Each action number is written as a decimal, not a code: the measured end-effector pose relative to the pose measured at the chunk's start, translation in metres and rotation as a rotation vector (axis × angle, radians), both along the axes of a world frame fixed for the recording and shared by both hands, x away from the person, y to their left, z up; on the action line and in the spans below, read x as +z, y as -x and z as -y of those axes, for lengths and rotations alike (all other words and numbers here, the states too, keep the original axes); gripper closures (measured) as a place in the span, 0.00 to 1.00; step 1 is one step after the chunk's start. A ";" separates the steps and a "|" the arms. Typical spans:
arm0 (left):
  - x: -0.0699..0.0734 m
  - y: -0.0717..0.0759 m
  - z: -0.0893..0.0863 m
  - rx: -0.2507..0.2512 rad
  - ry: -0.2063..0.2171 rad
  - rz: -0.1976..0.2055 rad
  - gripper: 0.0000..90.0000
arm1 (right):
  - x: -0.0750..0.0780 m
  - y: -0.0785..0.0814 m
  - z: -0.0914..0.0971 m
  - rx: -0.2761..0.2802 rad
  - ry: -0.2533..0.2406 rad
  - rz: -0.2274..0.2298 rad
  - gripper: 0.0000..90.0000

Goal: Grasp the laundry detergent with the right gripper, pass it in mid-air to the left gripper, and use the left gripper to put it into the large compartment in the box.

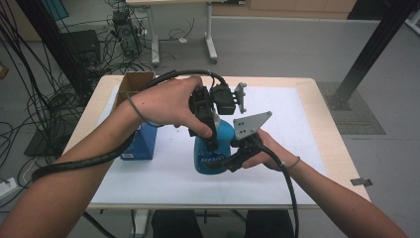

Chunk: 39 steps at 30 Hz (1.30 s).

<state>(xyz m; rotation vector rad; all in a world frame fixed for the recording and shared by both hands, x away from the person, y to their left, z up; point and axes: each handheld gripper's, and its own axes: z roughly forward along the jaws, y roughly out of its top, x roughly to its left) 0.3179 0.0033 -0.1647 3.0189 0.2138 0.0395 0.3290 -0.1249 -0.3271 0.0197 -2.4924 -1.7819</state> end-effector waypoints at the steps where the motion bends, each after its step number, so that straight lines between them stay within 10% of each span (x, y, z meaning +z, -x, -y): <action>1: 0.000 0.000 0.000 0.004 0.002 0.001 0.41 | 0.000 0.000 0.000 0.000 0.002 0.003 0.46; 39: 0.000 -0.001 -0.001 0.014 0.005 -0.002 0.41 | 0.002 -0.001 0.000 -0.001 0.007 0.005 0.46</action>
